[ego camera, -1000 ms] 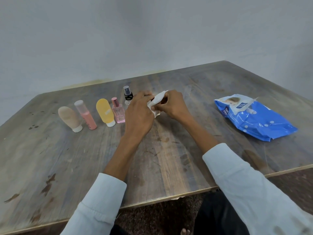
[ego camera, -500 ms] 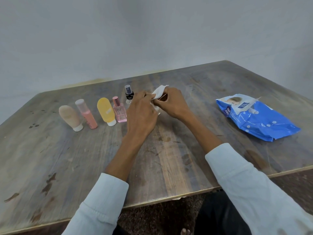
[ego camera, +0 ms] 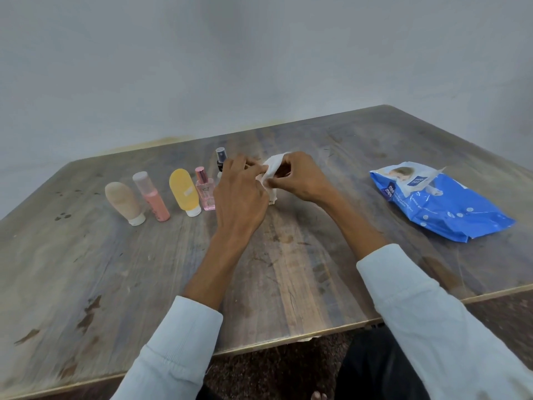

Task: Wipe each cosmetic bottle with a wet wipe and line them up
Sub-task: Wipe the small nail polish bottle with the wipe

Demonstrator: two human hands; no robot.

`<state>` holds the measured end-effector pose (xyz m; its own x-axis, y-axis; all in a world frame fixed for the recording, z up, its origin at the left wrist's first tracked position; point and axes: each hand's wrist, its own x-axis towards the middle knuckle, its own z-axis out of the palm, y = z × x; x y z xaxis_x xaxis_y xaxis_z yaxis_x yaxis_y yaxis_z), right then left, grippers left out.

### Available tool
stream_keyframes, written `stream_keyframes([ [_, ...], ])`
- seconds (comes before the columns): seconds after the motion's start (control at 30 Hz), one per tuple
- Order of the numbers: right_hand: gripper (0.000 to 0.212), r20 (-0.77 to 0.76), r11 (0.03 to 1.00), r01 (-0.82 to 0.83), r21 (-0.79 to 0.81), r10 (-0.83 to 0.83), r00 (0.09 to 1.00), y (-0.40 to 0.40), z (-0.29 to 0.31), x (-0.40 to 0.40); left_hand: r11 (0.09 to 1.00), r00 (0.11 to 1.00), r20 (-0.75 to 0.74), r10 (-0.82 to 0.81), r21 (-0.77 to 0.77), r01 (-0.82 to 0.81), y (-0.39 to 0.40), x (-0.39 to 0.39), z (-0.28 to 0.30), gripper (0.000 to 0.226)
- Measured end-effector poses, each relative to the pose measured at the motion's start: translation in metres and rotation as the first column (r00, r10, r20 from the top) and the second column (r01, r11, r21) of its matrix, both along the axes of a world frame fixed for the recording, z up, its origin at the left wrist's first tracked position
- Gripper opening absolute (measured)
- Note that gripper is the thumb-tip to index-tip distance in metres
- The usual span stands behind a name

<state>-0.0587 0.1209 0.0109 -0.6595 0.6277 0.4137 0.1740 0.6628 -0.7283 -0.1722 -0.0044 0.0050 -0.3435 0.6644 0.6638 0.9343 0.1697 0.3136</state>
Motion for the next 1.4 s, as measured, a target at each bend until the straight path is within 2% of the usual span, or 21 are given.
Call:
stream_keyframes([
  [0.1, 0.013, -0.09, 0.999, 0.046, -0.013, -0.047, 0.995, 0.0, 0.001, -0.002, 1.0, 1.0, -0.017, 0.01, 0.006, -0.01, 0.0, 0.003, 0.002, 0.032],
  [0.2, 0.012, 0.039, 0.998, 0.054, -0.033, -0.052, 0.998, -0.002, -0.004, -0.005, 0.999, 0.999, -0.018, 0.043, 0.026, -0.043, -0.001, 0.004, 0.004, 0.04],
  [0.27, 0.015, 0.065, 0.997, 0.07, -0.039, -0.067, 0.996, -0.001, -0.005, -0.006, 0.998, 0.998, -0.027, 0.055, 0.027, -0.054, -0.002, 0.003, 0.003, 0.037],
  [0.4, 0.014, -0.105, 0.995, 0.076, -0.056, -0.082, 0.991, -0.001, 0.001, -0.003, 0.998, 0.998, -0.016, 0.053, 0.032, -0.052, 0.001, 0.003, 0.002, 0.035],
  [0.53, 0.014, 0.073, 0.995, 0.082, -0.054, -0.078, 0.994, 0.0, -0.005, -0.002, 0.998, 0.999, -0.005, 0.041, 0.044, -0.041, 0.0, 0.007, 0.005, 0.049],
  [0.57, 0.014, 0.074, 0.996, 0.08, -0.045, -0.077, 0.994, 0.001, -0.005, -0.003, 0.998, 0.999, -0.011, 0.041, 0.042, -0.04, 0.0, 0.007, 0.004, 0.051],
  [0.7, 0.012, -0.098, 0.995, 0.095, -0.033, -0.098, 0.99, -0.002, 0.001, -0.004, 0.999, 0.999, -0.026, 0.046, 0.026, -0.045, 0.003, 0.005, 0.0, 0.032],
  [0.87, 0.01, 0.085, 0.993, 0.121, -0.004, -0.12, 0.989, -0.003, -0.006, -0.008, 0.999, 0.999, -0.016, 0.035, 0.005, -0.035, 0.002, 0.009, 0.001, 0.038],
  [1.03, 0.011, -0.081, 0.99, 0.14, 0.004, -0.139, 0.987, -0.006, -0.002, -0.009, 0.998, 0.999, -0.02, 0.041, 0.043, -0.04, 0.003, 0.008, 0.0, 0.025],
  [1.2, 0.012, 0.059, 0.987, 0.157, 0.008, -0.158, 0.986, -0.004, -0.01, -0.015, 0.999, 0.999, -0.014, 0.035, 0.041, -0.034, 0.003, 0.008, 0.0, 0.041],
  [1.33, 0.008, -0.107, 0.988, 0.147, 0.056, -0.14, 0.984, -0.007, -0.004, -0.012, 0.997, 0.998, -0.019, 0.054, 0.05, -0.053, 0.004, 0.005, -0.001, 0.027],
  [1.4, 0.007, -0.078, 0.988, 0.148, 0.051, -0.144, 0.986, -0.006, -0.007, -0.014, 0.997, 0.998, -0.024, 0.058, 0.049, -0.057, 0.004, 0.004, -0.002, 0.029],
])
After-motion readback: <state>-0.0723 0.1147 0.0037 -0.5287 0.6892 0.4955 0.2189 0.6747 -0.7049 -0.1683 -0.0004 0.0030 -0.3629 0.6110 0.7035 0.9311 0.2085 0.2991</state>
